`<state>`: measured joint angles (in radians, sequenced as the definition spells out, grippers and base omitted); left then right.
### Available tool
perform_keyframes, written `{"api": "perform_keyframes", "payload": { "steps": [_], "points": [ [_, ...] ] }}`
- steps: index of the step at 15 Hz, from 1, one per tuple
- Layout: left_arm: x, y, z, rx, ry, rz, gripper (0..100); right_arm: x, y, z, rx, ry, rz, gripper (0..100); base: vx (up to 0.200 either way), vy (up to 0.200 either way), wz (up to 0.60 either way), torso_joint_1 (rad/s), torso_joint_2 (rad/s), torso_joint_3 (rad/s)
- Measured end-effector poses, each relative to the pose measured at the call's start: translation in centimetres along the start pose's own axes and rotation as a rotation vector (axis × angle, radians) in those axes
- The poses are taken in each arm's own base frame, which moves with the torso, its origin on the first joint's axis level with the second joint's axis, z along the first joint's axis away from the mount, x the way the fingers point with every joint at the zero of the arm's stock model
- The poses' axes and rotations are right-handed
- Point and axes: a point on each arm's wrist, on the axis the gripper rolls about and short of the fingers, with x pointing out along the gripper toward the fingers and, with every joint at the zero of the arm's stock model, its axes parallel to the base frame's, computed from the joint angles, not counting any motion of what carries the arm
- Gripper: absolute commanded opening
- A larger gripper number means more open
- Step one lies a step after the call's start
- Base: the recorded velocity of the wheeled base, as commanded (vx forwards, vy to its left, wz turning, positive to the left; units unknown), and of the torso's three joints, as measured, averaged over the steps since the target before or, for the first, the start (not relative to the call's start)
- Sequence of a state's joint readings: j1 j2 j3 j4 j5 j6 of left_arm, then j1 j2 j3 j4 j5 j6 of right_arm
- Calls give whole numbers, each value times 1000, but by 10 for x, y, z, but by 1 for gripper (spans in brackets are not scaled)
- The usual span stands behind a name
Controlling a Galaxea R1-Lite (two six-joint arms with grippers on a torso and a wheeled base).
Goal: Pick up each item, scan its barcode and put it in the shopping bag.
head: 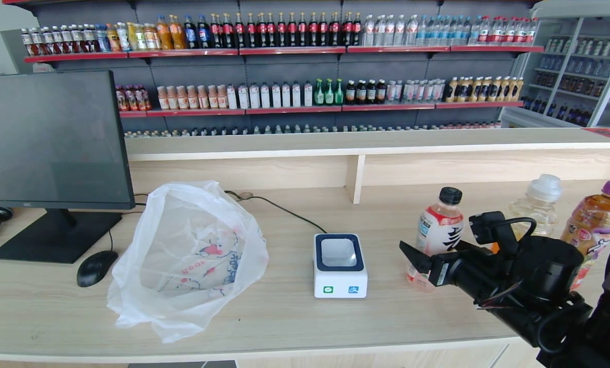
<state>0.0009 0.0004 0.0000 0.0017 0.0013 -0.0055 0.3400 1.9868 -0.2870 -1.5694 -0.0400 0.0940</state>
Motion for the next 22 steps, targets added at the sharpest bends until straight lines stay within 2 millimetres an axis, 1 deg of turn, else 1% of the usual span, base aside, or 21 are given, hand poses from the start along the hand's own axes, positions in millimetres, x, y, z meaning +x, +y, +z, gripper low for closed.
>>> {"api": "perform_keyframes", "payload": {
  "steps": [1,5,9,14,18,20,22],
  "points": [
    [0,0,0,0,0,0,100,1,0,0,0,0,0,0,0,0,0,0,0,0],
    [0,0,0,0,0,0,100,1,0,-2,1,9,1,0,0,0,0,0,0,0],
    [0,0,0,0,0,0,100,2,1,0,2,-1,2,0,0,0,0,0,0,0],
    [0,0,0,0,0,0,100,-1,2,10,2,-41,7,0,0,0,0,0,0,0],
    [0,0,0,0,0,0,100,-15,3,25,1,-94,13,0,0,0,0,0,0,0],
    [0,0,0,0,0,0,100,-27,4,30,-1,-108,19,0,0,0,0,0,0,0],
    [0,0,0,0,0,0,100,-41,10,34,-8,-120,45,0,0,0,0,0,0,0]
  ]
}}
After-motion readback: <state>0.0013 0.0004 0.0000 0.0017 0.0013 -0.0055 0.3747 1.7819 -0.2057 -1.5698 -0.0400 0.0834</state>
